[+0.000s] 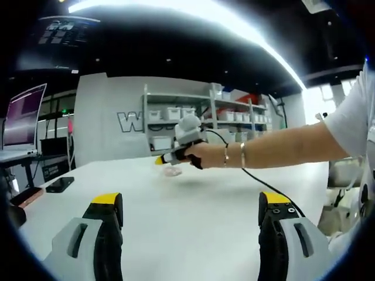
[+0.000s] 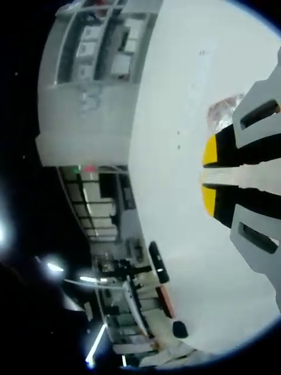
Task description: Open the resealable bag by pulling the two sides of the seal apart until the entire bag opening is separated and visibly accessible.
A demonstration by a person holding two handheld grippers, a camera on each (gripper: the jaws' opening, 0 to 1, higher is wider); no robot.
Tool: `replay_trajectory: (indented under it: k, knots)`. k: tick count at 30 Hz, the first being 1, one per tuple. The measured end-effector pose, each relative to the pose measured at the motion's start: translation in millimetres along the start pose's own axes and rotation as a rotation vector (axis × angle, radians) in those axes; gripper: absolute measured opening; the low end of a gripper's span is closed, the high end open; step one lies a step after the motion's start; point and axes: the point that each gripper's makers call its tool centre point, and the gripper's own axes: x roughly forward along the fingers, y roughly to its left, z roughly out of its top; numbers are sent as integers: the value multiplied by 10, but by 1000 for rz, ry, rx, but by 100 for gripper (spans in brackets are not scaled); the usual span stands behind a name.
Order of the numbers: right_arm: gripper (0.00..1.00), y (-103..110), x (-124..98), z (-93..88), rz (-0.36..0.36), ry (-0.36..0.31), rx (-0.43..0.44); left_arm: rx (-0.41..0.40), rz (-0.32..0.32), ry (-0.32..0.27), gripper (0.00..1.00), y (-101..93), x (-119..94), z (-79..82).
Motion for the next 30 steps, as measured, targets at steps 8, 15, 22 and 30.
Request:
replay_trajectory:
  k: [8,15,22,30]
  knots:
    - [12,28,-61,-3,-4,-8,-39,-3,5,-5,95,-8,-47,3]
    - [18,53,-120,38,-12,-20,-47,4,8,-9,95,-22,-88,30]
    - [19,38,-227,65,-28,-25,-53,10,14,-18,95,-29,-146,73]
    - [24,28,-339,71,-39,-32,-50,25,8,-19,95,-81,-186,115]
